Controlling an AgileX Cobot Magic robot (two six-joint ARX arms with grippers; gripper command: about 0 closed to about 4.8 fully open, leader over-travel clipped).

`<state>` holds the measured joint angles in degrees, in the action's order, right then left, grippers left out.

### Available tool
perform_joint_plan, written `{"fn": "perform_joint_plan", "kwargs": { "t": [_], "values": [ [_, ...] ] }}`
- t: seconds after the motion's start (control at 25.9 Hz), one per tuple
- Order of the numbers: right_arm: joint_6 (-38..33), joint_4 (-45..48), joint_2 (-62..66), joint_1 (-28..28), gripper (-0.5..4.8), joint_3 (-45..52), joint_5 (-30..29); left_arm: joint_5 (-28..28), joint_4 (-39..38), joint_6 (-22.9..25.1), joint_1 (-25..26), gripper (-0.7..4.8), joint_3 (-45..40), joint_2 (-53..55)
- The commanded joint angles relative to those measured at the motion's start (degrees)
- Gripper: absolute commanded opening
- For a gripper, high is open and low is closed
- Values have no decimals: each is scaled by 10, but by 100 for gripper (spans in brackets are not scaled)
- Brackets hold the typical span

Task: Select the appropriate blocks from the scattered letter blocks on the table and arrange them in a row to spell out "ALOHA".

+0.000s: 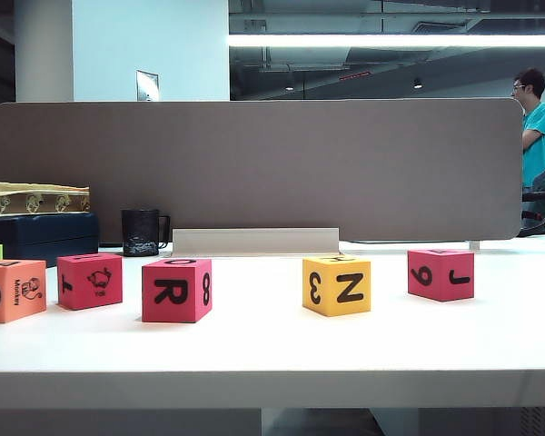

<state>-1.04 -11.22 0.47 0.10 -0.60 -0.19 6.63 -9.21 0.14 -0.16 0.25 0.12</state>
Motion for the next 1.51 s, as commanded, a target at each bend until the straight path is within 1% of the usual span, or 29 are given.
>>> {"fn": "perform_joint_plan", "kwargs": {
  "t": [0.04,0.42,0.46,0.54,0.58,0.62,0.66,0.7,0.85,0.93,0.97,1.04,1.12,1.31,1.39,1.47,1.51],
  "values": [
    [-2,-1,-6,0,-1,0,2,0,-7,-2,-1,-5,1,0],
    [-5,0,-6,0,-1,0,0,8,-1,-5,-1,-5,1,0],
    [-5,0,-6,0,-1,0,0,28,-1,-23,-1,-5,1,0],
    [-39,0,-6,0,-1,0,-20,33,-2,-43,-1,-5,1,0],
    [-92,7,-6,0,-1,0,-44,33,-1,-71,-1,-5,1,0],
    [-129,20,-6,0,-1,0,-62,33,1,-106,-1,-5,2,0],
    [-150,28,-6,0,-1,0,-83,33,11,-129,-1,-5,2,0],
    [-155,30,-6,0,-1,0,-94,33,17,-133,-1,-5,2,0],
    [-155,23,-6,0,-2,0,-105,34,28,-132,-1,-5,1,0],
    [-154,13,-6,0,-2,0,-105,31,6,-133,-1,-5,1,0],
    [-154,11,-6,0,-2,0,-103,26,-9,-133,-1,-5,1,0],
    [-155,12,-6,-1,-2,0,-103,17,-8,-140,-1,-6,1,7],
    [-154,10,-5,-1,-2,0,-101,-4,-10,-139,-1,-6,1,7],
    [-133,8,-3,-1,-2,0,-98,-15,-12,-136,-1,-6,1,7],
    [-127,8,-3,-1,-2,0,-98,-15,-12,-125,-1,-6,1,7],
    [-120,8,-3,-1,-2,0,-98,-35,-15,-79,-1,-5,1,8],
    [-120,8,-3,-1,-2,0,-98,-43,-16,-71,-1,-5,1,8]
  ]
}}
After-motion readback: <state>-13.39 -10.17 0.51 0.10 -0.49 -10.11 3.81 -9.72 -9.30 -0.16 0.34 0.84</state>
